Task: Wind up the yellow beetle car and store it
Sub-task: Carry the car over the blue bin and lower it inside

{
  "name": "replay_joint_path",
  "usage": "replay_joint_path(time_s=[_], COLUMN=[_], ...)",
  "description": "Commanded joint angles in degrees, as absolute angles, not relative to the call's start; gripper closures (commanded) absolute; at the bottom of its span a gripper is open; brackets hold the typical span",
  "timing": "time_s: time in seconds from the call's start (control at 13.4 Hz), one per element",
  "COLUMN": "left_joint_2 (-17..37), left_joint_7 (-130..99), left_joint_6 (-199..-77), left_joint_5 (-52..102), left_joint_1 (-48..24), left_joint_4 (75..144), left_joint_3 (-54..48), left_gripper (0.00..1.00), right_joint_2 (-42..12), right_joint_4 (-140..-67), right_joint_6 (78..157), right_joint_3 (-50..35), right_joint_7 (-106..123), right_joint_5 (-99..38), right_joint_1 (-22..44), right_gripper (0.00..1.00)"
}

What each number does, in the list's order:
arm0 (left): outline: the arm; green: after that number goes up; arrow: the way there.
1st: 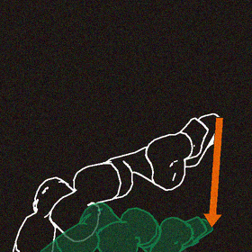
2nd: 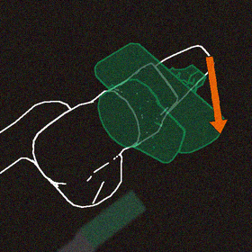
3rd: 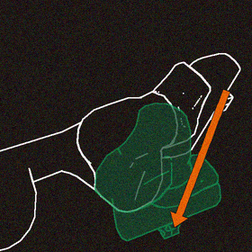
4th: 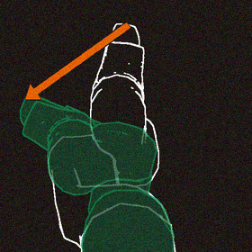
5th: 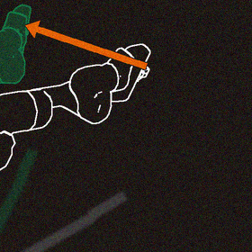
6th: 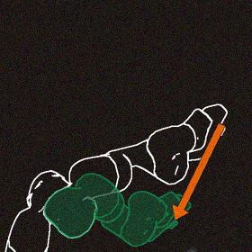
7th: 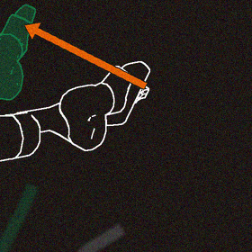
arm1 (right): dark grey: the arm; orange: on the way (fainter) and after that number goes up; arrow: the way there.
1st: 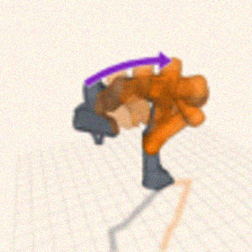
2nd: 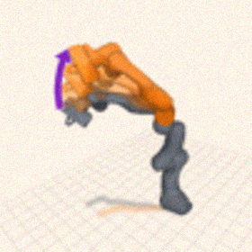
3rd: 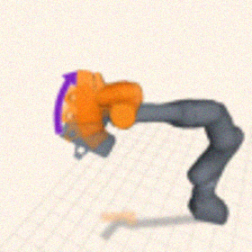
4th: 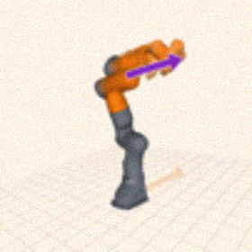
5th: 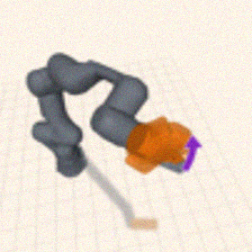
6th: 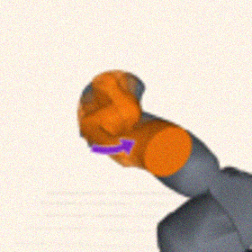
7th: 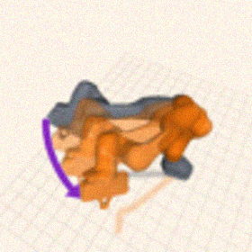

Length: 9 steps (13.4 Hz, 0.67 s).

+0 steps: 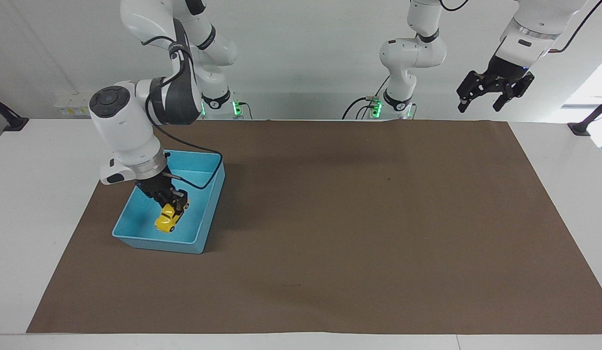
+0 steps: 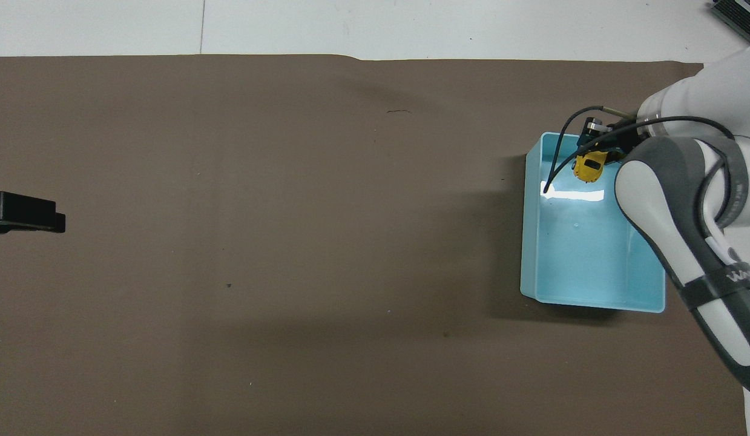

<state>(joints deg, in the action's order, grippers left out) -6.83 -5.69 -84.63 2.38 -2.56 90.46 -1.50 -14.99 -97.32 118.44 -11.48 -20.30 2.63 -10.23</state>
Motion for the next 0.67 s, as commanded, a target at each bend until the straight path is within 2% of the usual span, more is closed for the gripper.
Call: replay_joint_path(time_s=[0.0, 0.22, 0.37, 0.6], left_joint_2=[-7.82, -8.09, -8.0, -7.73], left_joint_7=[-4.05, -3.69, -4.13, -4.13], left_joint_6=[-84.56, -83.15, -83.23, -83.23], left_joint_5=[3.25, 3.25, 3.25, 3.25], left_joint_1=[-1.93, -1.85, -1.85, -1.67], left_joint_4=[92.02, 92.02, 91.76, 91.32], left_joint_3=[-1.58, -1.58, -1.49, -1.49], left_gripper=[0.0, 0.0, 0.0, 0.0], right_joint_2=[-6.08, 0.42, 2.98, 2.64], right_joint_4=[-114.21, -127.32, -131.9, -138.84], right_joint_6=[129.17, 138.32, 139.56, 148.14], right_joint_3=[-12.22, -12.13, -12.04, -11.95], right_joint_7=[-13.29, -5.92, 0.68, 6.58], right_joint_5=[0.97, 0.97, 0.7, -1.31], right_joint_1=[-11.16, -11.34, -12.74, -13.89], right_gripper=[1.0, 1.0, 1.0, 1.0])
